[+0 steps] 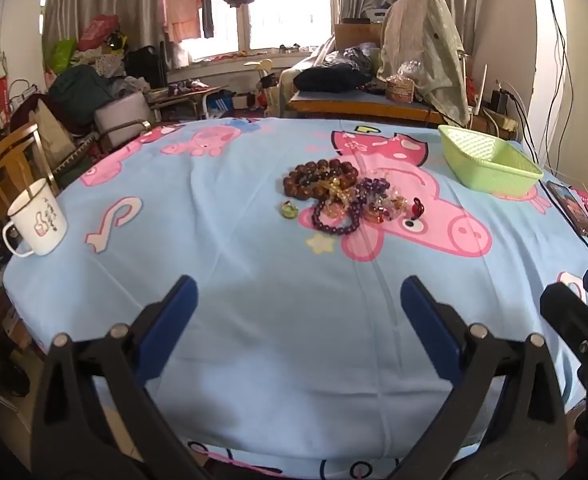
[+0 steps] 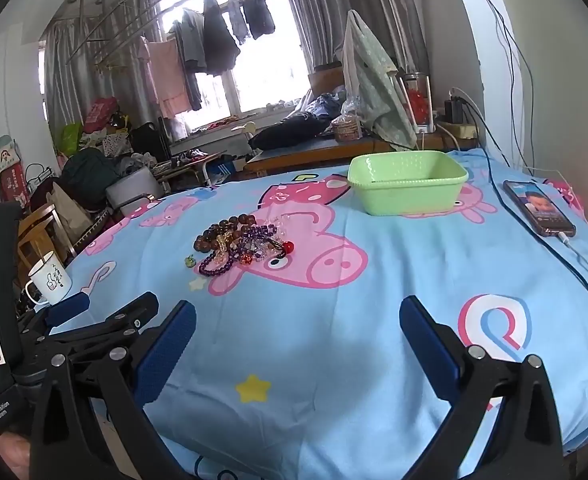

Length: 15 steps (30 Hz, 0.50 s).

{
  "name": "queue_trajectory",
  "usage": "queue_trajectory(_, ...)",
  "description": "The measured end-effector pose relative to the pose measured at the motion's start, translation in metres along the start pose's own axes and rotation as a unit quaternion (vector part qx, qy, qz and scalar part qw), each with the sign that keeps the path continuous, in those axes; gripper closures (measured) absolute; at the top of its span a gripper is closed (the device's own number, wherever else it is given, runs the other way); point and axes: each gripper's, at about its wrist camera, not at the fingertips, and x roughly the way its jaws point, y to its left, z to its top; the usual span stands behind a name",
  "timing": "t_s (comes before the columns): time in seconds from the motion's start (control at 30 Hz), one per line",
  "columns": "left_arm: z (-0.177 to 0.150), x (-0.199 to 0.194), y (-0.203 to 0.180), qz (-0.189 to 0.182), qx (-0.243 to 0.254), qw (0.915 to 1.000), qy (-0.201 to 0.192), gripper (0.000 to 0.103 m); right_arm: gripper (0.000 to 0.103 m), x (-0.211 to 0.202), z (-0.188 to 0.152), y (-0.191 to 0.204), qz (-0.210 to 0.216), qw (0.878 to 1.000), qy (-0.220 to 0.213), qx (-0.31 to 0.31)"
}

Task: Organize jewelry
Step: 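Move the left gripper to the brown wooden bead bracelet in the pile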

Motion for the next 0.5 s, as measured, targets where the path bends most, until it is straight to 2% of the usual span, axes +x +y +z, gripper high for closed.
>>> queue_trajectory(0.2,0.004,-0.006,0.003,-0.007,-0.002,0.9998,-0.018,0.005,0.027,-0.005,0.000,0.004,0.002,1.000,-0.006,-0.003)
queue_trajectory(0.3,0.014,-0.015,0.020,-0.004,-0.009,0.9974,-0.071,0.005,0.027,-0.006,0.004,0.005,0.011,1.000,-0.009,-0.024)
queue_trajectory(0.4,0.030,-0.018,0.045,-0.015,0.000,0.9937,-0.111,0.005,0.029,-0.002,0.013,0.022,0.022,0.998,-0.009,-0.065)
queue_trajectory(0.43,0.036,-0.018,0.052,-0.019,0.004,0.9928,-0.118,0.005,0.030,0.002,0.016,0.022,0.030,0.997,0.000,-0.066)
queue_trajectory(0.47,0.041,-0.017,0.060,-0.024,0.008,0.9919,-0.125,0.005,0.037,0.007,0.022,0.027,0.036,0.996,0.003,-0.085)
queue_trajectory(0.5,0.048,-0.014,0.066,-0.027,0.012,0.9911,-0.130,0.005,0.049,0.009,0.026,0.028,0.043,0.995,0.005,-0.091)
